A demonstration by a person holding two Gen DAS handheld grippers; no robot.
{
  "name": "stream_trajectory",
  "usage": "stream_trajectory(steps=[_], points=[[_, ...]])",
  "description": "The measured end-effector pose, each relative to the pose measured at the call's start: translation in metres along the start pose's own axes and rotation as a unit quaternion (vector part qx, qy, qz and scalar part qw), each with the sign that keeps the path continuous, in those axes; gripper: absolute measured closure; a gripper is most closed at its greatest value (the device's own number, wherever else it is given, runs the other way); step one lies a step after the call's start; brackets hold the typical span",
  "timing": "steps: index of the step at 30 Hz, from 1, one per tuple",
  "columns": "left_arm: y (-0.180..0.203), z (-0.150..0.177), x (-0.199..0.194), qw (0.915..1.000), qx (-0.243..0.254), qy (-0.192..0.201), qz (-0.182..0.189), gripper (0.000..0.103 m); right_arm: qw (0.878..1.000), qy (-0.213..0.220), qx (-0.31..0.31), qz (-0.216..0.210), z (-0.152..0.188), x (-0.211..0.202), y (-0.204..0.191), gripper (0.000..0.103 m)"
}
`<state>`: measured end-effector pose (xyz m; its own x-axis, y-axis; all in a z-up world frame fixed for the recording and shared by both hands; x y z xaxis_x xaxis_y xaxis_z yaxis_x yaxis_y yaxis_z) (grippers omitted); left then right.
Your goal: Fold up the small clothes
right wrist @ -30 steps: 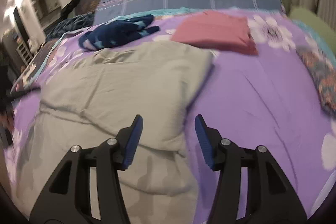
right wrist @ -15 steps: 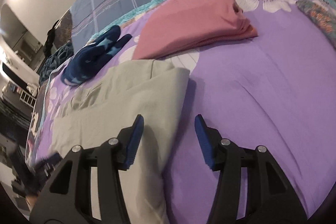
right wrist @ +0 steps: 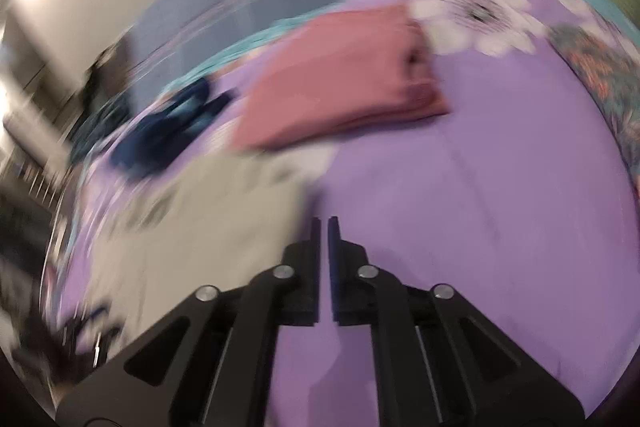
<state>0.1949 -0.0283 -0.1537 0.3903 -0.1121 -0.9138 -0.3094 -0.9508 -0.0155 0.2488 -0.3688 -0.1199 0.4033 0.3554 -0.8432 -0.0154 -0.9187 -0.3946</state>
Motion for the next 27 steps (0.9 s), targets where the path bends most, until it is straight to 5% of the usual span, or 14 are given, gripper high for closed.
stream_trajectory(steps=[2, 4, 6, 8, 9, 10, 16, 19, 23, 27], points=[[0.001, 0.001, 0.000, 1.0000, -0.001, 0.002, -0.002, 0.040, 0.999, -0.003, -0.054, -0.001, 0.027, -0.012, -0.019, 0.069], [0.001, 0.001, -0.001, 1.0000, -0.002, 0.003, -0.005, 0.040, 0.995, -0.011, -0.096, 0.001, 0.056, -0.017, -0.033, 0.057], [0.002, 0.003, -0.002, 1.0000, -0.004, 0.003, -0.005, 0.040, 0.990, -0.036, -0.139, 0.006, 0.085, -0.011, -0.050, 0.056], [0.003, 0.003, -0.003, 1.0000, -0.004, 0.003, -0.007, 0.040, 0.981, -0.054, -0.174, 0.063, 0.101, 0.003, -0.061, 0.059], [0.003, 0.003, -0.003, 0.9999, -0.005, 0.002, -0.009, 0.040, 0.975, -0.047, -0.181, 0.117, 0.103, 0.011, -0.063, 0.070], [0.004, 0.003, -0.003, 0.9999, -0.005, 0.002, -0.010, 0.040, 0.972, -0.034, -0.169, 0.161, 0.100, 0.015, -0.062, 0.093], [-0.002, 0.017, -0.006, 0.9998, -0.002, 0.003, -0.021, 0.031, 0.999, -0.019, -0.010, 0.048, 0.095, 0.007, -0.015, 0.092], [-0.010, 0.021, -0.010, 0.9998, -0.007, 0.005, -0.019, 0.031, 0.999, -0.019, -0.024, 0.038, 0.099, 0.000, -0.019, 0.086], [-0.032, 0.024, -0.028, 0.9991, -0.034, 0.022, 0.008, 0.031, 0.999, -0.012, -0.023, 0.021, 0.098, -0.026, -0.024, 0.062], [-0.066, 0.012, -0.053, 0.9947, -0.082, 0.051, 0.035, 0.031, 1.000, 0.013, -0.011, -0.014, 0.066, -0.040, -0.022, 0.060]])
Point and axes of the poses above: each gripper's, at about its wrist camera, not at the fingertips, and x roughly the way its jaws point, y to its right, z to its underside, the point moved 4 cm from there along x, roughly the way its jaws point, and after that the axes turned 15 degrees about -y, right-handed, at the moved point
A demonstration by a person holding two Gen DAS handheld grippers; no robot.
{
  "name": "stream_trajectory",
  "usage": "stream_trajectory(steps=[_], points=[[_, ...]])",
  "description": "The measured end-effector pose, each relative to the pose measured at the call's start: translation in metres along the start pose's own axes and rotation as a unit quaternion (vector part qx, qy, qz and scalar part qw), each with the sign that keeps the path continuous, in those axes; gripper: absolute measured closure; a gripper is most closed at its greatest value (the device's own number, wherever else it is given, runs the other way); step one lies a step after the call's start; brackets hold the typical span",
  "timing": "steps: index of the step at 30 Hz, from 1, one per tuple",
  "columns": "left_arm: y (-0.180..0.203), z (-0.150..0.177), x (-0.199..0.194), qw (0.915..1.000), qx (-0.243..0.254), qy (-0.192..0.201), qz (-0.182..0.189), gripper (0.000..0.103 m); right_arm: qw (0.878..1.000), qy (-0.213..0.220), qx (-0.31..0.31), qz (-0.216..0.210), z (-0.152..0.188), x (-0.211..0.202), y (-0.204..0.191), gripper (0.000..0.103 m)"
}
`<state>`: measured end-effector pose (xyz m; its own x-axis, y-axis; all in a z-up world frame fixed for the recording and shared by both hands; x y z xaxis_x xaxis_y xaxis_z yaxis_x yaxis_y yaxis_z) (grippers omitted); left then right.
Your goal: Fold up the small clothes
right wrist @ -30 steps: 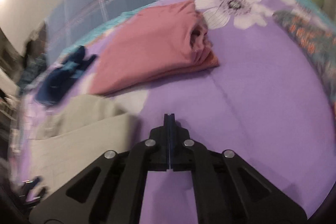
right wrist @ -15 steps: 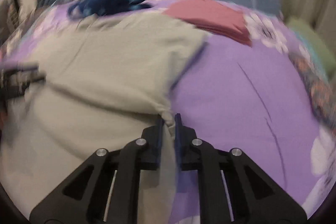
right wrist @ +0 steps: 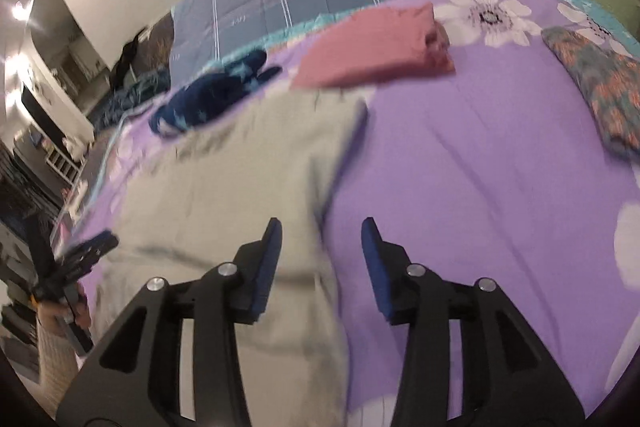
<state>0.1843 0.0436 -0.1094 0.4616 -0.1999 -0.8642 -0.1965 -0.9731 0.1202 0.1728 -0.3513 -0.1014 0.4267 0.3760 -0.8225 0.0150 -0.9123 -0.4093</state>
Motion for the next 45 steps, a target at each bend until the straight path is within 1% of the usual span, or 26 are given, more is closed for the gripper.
stream_trajectory(steps=[3, 6, 8, 10, 13, 15, 16, 17, 18, 19, 20, 21, 24, 26, 27, 28, 30, 32, 33, 34, 36, 38, 40, 42, 44, 45], points=[[-0.028, -0.027, -0.008, 0.9983, -0.011, 0.021, -0.054, 0.031, 1.000, -0.007, 0.010, -0.001, -0.041, 0.020, 0.004, 0.060], [-0.063, -0.055, 0.003, 0.9963, -0.035, 0.016, -0.076, 0.031, 0.999, -0.024, 0.039, -0.015, -0.080, 0.047, 0.015, 0.060], [-0.090, -0.071, 0.018, 0.9950, -0.056, 0.002, -0.083, 0.031, 0.998, -0.038, 0.049, -0.019, -0.098, 0.064, 0.022, 0.053], [-0.120, -0.084, 0.038, 0.9933, -0.094, -0.016, -0.065, 0.031, 0.996, -0.050, 0.073, -0.023, -0.113, 0.081, 0.034, 0.051], [-0.149, -0.097, 0.065, 0.9865, -0.158, -0.033, 0.029, 0.031, 0.990, -0.060, 0.098, -0.077, -0.124, 0.099, 0.046, 0.048], [-0.147, -0.107, 0.083, 0.9837, -0.163, -0.043, 0.062, 0.031, 0.990, -0.062, 0.085, -0.097, -0.131, 0.105, 0.039, 0.048], [-0.140, -0.111, 0.089, 0.9852, -0.151, -0.047, 0.066, 0.031, 0.990, -0.071, 0.063, -0.103, -0.133, 0.108, 0.030, 0.054], [-0.131, -0.116, 0.092, 0.9875, -0.135, -0.048, 0.065, 0.031, 0.990, -0.084, 0.042, -0.104, -0.133, 0.111, 0.021, 0.074], [-0.118, -0.122, 0.097, 0.9892, -0.112, -0.055, 0.078, 0.035, 0.991, -0.093, 0.024, -0.091, -0.133, 0.113, 0.013, 0.085], [-0.109, -0.125, 0.100, 0.9893, -0.098, -0.065, 0.088, 0.072, 0.994, -0.093, 0.008, -0.064, -0.133, 0.113, 0.005, 0.095], [-0.102, -0.129, 0.104, 0.9893, -0.088, -0.076, 0.089, 0.098, 0.996, -0.080, -0.004, -0.038, -0.133, 0.107, -0.003, 0.097], [-0.097, -0.130, 0.104, 0.9897, -0.084, -0.084, 0.079, 0.097, 0.998, -0.054, -0.008, -0.033, -0.134, 0.096, -0.007, 0.097], [-0.086, -0.128, 0.070, 0.9967, -0.062, -0.021, 0.047, 0.097, 0.999, 0.008, -0.011, -0.050, -0.125, 0.063, -0.014, 0.097], [-0.083, -0.123, 0.054, 0.9980, -0.052, 0.007, 0.034, 0.097, 0.998, 0.029, -0.039, -0.031, -0.116, 0.055, -0.017, 0.097], [-0.085, -0.120, 0.056, 0.9987, -0.048, 0.004, 0.018, 0.097, 0.999, 0.021, -0.047, -0.005, -0.114, 0.061, -0.016, 0.097], [-0.087, -0.118, 0.064, 0.9989, -0.046, -0.006, 0.007, 0.096, 0.998, -0.010, -0.050, 0.042, -0.112, 0.079, -0.011, 0.095], [-0.089, -0.112, 0.081, 0.9981, -0.043, -0.023, -0.037, 0.095, 0.995, -0.042, -0.029, 0.085, -0.108, 0.102, 0.005, 0.090], [-0.093, -0.111, 0.083, 0.9978, -0.046, -0.022, -0.044, 0.092, 0.997, -0.031, -0.002, 0.067, -0.105, 0.104, 0.010, 0.085], [-0.094, -0.109, 0.080, 0.9981, -0.048, -0.018, -0.034, 0.084, 0.998, -0.022, 0.006, 0.064, -0.105, 0.099, 0.010, 0.080], [-0.095, -0.109, 0.074, 0.9982, -0.052, -0.008, -0.029, 0.068, 0.997, -0.015, 0.008, 0.071, -0.106, 0.095, 0.010, 0.071], [-0.096, -0.110, 0.062, 0.9976, -0.058, 0.010, -0.037, 0.057, 0.995, -0.003, -0.003, 0.098, -0.106, 0.085, 0.005, 0.070], [-0.099, -0.104, 0.044, 0.9976, -0.058, 0.030, -0.025, 0.057, 0.994, 0.009, -0.013, 0.109, -0.103, 0.072, -0.002, 0.070], [-0.093, -0.097, 0.028, 0.9977, -0.050, 0.044, -0.011, 0.057, 0.996, 0.024, -0.035, 0.082, -0.087, 0.056, -0.019, 0.073], [-0.075, -0.077, 0.016, 0.9989, -0.010, 0.045, -0.006, 0.057, 0.996, 0.025, -0.061, 0.058, -0.075, 0.048, -0.034, 0.074], [-0.062, -0.057, 0.020, 0.9992, 0.028, 0.018, -0.025, 0.057, 0.995, -0.014, -0.077, 0.059, -0.049, 0.056, -0.042, 0.078], [-0.055, -0.041, 0.034, 0.9970, 0.052, -0.017, -0.054, 0.057, 0.994, -0.048, -0.068, 0.077, -0.036, 0.069, -0.038, 0.080]])
Point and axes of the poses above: each gripper's, at about its wrist camera, not at the fingertips, and x roughly the way its jaws point, y to its right, z to its underside, the point moved 4 cm from there along x, roughly the way its jaws point, and after that the axes turned 15 degrees about -y, right-handed, at the moved point
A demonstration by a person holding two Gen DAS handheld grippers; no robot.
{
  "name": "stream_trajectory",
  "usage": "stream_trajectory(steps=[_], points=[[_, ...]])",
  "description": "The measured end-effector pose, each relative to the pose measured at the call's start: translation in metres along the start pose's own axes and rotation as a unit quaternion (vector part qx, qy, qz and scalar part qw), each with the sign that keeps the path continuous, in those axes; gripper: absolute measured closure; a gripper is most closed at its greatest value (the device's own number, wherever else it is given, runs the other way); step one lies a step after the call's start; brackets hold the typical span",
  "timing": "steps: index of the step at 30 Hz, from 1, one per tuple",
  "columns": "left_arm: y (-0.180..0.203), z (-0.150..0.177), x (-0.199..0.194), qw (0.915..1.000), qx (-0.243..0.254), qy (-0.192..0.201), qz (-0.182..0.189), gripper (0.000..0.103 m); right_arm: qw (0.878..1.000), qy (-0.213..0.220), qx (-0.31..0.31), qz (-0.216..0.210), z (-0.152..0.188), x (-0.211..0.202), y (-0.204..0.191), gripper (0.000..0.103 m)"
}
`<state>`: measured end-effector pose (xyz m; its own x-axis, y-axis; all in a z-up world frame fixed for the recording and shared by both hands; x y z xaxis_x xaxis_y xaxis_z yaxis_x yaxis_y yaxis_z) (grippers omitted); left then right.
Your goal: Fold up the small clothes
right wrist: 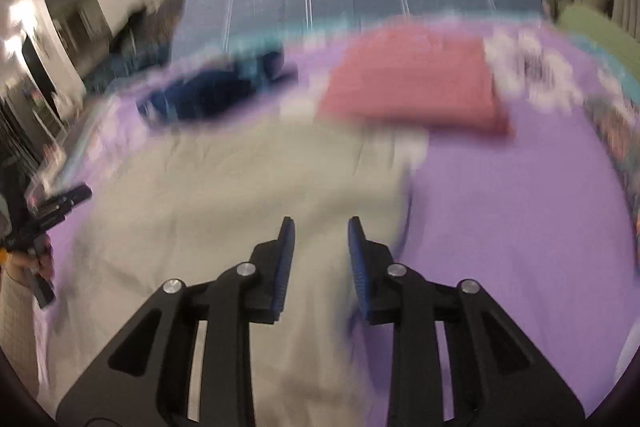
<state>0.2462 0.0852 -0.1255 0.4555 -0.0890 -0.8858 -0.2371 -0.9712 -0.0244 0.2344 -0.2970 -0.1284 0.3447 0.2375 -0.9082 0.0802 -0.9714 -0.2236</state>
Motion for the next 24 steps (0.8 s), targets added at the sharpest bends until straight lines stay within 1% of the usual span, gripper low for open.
stream_trajectory(steps=[1, 2, 3, 4, 5, 7, 8, 9, 10, 11, 13, 14, 15, 16, 17, 18, 19, 20, 22, 24], points=[[0.005, 0.012, 0.015, 0.9992, 0.017, -0.029, -0.024, 0.056, 0.999, -0.031, 0.014, 0.028, 0.013, 0.018, 0.006, 0.082], [0.008, 0.023, 0.025, 0.9981, 0.029, -0.034, -0.043, 0.055, 0.999, -0.019, 0.011, 0.027, 0.020, 0.025, 0.010, 0.083], [0.009, 0.026, 0.020, 0.9985, 0.029, -0.015, -0.045, 0.055, 1.000, 0.000, 0.004, 0.027, 0.025, 0.027, 0.011, 0.083], [0.005, 0.025, 0.017, 0.9988, 0.017, -0.020, -0.041, 0.054, 0.999, 0.009, 0.004, 0.036, 0.027, 0.025, 0.010, 0.083], [0.000, 0.023, 0.012, 0.9990, -0.009, -0.023, -0.038, 0.054, 0.998, 0.015, 0.010, 0.065, 0.029, 0.020, 0.006, 0.083], [-0.005, 0.027, 0.003, 0.9986, -0.030, -0.016, -0.041, 0.055, 0.994, 0.030, 0.009, 0.100, 0.034, 0.006, -0.005, 0.083], [-0.007, 0.032, -0.006, 0.9988, -0.032, -0.007, -0.036, 0.055, 0.994, 0.034, 0.000, 0.105, 0.037, 0.001, -0.010, 0.082], [-0.009, 0.036, -0.012, 0.9989, -0.033, 0.000, -0.033, 0.052, 0.993, 0.039, -0.014, 0.107, 0.042, -0.006, -0.014, 0.082], [-0.014, 0.043, -0.018, 0.9988, -0.039, 0.003, -0.031, 0.046, 0.993, 0.041, -0.021, 0.109, 0.046, -0.008, -0.012, 0.076], [-0.020, 0.046, -0.019, 0.9985, -0.045, 0.003, -0.031, 0.045, 0.993, 0.043, -0.022, 0.110, 0.052, -0.012, -0.009, 0.069], [-0.040, 0.050, -0.018, 0.9965, -0.083, -0.004, -0.013, 0.045, 0.995, 0.037, -0.009, 0.094, 0.063, -0.011, 0.002, 0.064], [-0.050, 0.051, -0.016, 0.9941, -0.108, -0.006, 0.008, 0.045, 0.997, 0.029, 0.011, 0.070, 0.070, -0.007, 0.011, 0.063], [-0.058, 0.050, -0.013, 0.9911, -0.128, -0.007, 0.035, 0.045, 0.998, 0.029, 0.028, 0.049, 0.072, -0.005, 0.017, 0.063], [-0.066, 0.047, -0.010, 0.9861, -0.149, -0.007, 0.073, 0.046, 0.998, 0.034, 0.038, 0.032, 0.074, -0.005, 0.020, 0.062], [-0.071, 0.043, -0.007, 0.9813, -0.164, -0.007, 0.101, 0.046, 0.998, 0.040, 0.044, 0.022, 0.075, -0.005, 0.023, 0.062], [-0.075, 0.035, -0.001, 0.9764, -0.173, -0.008, 0.130, 0.049, 0.998, 0.043, 0.046, 0.020, 0.075, -0.004, 0.023, 0.061], [-0.075, 0.027, 0.005, 0.9754, -0.169, -0.010, 0.141, 0.054, 0.998, 0.045, 0.045, 0.022, 0.076, -0.004, 0.022, 0.059], [-0.073, 0.020, 0.011, 0.9753, -0.165, -0.014, 0.146, 0.056, 0.998, 0.045, 0.040, 0.027, 0.076, -0.003, 0.019, 0.056], [-0.070, 0.004, 0.027, 0.9749, -0.162, -0.028, 0.150, 0.056, 0.998, 0.044, 0.031, 0.037, 0.076, 0.001, 0.016, 0.054], [-0.072, -0.014, 0.039, 0.9751, -0.168, -0.024, 0.143, 0.056, 0.998, 0.043, 0.027, 0.043, 0.076, 0.001, 0.014, 0.054]])
Point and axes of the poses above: each gripper's, at about its wrist camera, not at the fingertips, and x roughly the way its jaws point, y to its right, z to its underside, the point moved 4 cm from there along x, roughly the way its jaws point, and after that the axes turned 15 degrees about -y, right-handed, at the moved point
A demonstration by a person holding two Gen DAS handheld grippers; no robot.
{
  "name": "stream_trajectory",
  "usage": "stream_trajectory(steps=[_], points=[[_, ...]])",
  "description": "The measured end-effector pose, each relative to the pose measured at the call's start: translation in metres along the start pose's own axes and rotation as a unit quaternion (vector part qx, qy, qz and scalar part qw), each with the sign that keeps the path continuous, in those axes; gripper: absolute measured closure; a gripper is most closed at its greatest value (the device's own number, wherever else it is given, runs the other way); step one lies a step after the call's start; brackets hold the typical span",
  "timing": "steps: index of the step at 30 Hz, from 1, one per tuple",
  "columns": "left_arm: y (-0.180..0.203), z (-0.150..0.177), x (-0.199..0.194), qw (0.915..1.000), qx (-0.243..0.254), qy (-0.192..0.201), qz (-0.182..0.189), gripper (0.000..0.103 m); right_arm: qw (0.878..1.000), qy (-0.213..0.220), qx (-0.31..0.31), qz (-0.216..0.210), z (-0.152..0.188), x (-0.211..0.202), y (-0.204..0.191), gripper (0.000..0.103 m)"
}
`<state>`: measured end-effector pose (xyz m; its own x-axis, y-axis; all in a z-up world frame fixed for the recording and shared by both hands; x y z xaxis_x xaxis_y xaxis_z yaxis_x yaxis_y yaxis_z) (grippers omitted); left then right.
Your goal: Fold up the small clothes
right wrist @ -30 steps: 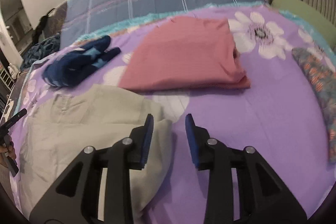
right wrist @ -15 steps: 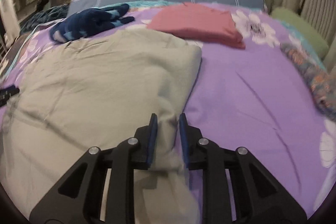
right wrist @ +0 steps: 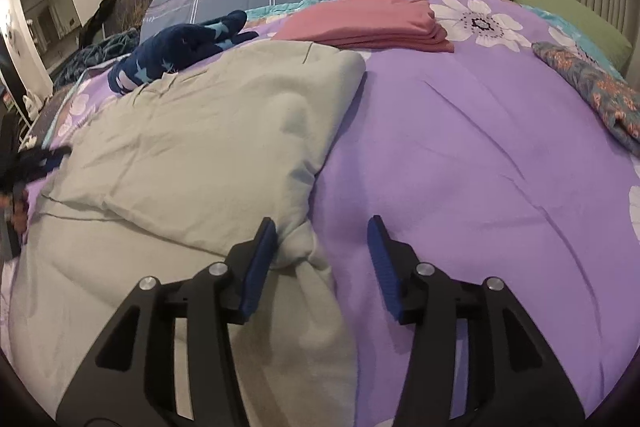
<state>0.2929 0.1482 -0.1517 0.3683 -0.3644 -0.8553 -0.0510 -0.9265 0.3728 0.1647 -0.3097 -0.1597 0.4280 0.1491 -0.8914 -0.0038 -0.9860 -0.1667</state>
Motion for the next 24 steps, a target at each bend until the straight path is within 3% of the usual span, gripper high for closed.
stream_trajectory(steps=[1, 2, 3, 5, 6, 8, 10, 11, 13, 15, 18, 21, 24], points=[[0.000, -0.009, 0.004, 1.0000, -0.008, 0.002, 0.005, 0.057, 1.000, 0.000, 0.000, 0.001, 0.000, 0.001, -0.001, 0.053], [0.000, -0.015, 0.005, 0.9998, -0.016, 0.005, 0.011, 0.065, 1.000, -0.001, 0.000, 0.000, -0.001, 0.001, 0.000, 0.053], [0.002, -0.023, 0.006, 0.9995, -0.023, 0.009, 0.021, 0.098, 1.000, -0.001, 0.001, -0.002, 0.000, 0.002, 0.000, 0.053], [0.011, -0.027, -0.004, 0.9990, -0.016, 0.034, 0.024, 0.098, 1.000, -0.001, 0.003, -0.006, 0.000, 0.003, 0.001, 0.053], [0.024, -0.023, -0.020, 0.9971, 0.015, 0.075, 0.007, 0.098, 1.000, -0.001, 0.003, -0.007, 0.001, 0.003, 0.001, 0.053], [0.041, -0.017, -0.034, 0.9870, 0.068, 0.126, -0.072, 0.098, 1.000, -0.002, 0.003, -0.007, 0.001, 0.003, 0.001, 0.051], [0.037, -0.017, -0.020, 0.9781, 0.088, 0.111, -0.152, 0.099, 1.000, -0.004, -0.001, -0.005, 0.001, 0.005, 0.000, 0.049], [0.029, -0.018, -0.005, 0.9808, 0.081, 0.079, -0.159, 0.099, 1.000, -0.004, -0.003, -0.002, 0.001, 0.005, -0.001, 0.049], [0.020, -0.018, 0.004, 0.9857, 0.070, 0.052, -0.144, 0.097, 1.000, -0.002, -0.005, 0.003, 0.001, 0.005, -0.002, 0.049], [0.019, -0.019, -0.009, 0.9864, 0.056, 0.075, -0.135, 0.092, 1.000, -0.001, -0.005, 0.003, 0.001, 0.005, -0.002, 0.049], [0.021, -0.012, -0.039, 0.9861, 0.034, 0.110, -0.119, 0.063, 1.000, -0.002, -0.004, 0.000, 0.001, 0.005, -0.002, 0.049], [0.039, 0.012, -0.060, 0.9858, 0.061, 0.118, -0.102, 0.060, 1.000, -0.002, -0.004, 0.000, 0.001, 0.005, -0.002, 0.049], [0.061, 0.058, -0.065, 0.9865, 0.109, 0.090, -0.083, 0.053, 1.000, -0.001, -0.004, 0.001, 0.000, 0.003, -0.002, 0.049]])
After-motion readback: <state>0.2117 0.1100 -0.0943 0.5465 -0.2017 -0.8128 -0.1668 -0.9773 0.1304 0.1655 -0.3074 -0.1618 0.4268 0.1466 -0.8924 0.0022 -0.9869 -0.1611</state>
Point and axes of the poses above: each gripper's, at about its wrist camera, not at the fingertips, and x roughly the way its jaws point, y to its right, z to its underside, the point moved 4 cm from there along x, roughly the way its jaws point, and after that the axes turned 15 degrees about -y, right-handed, at the moved point
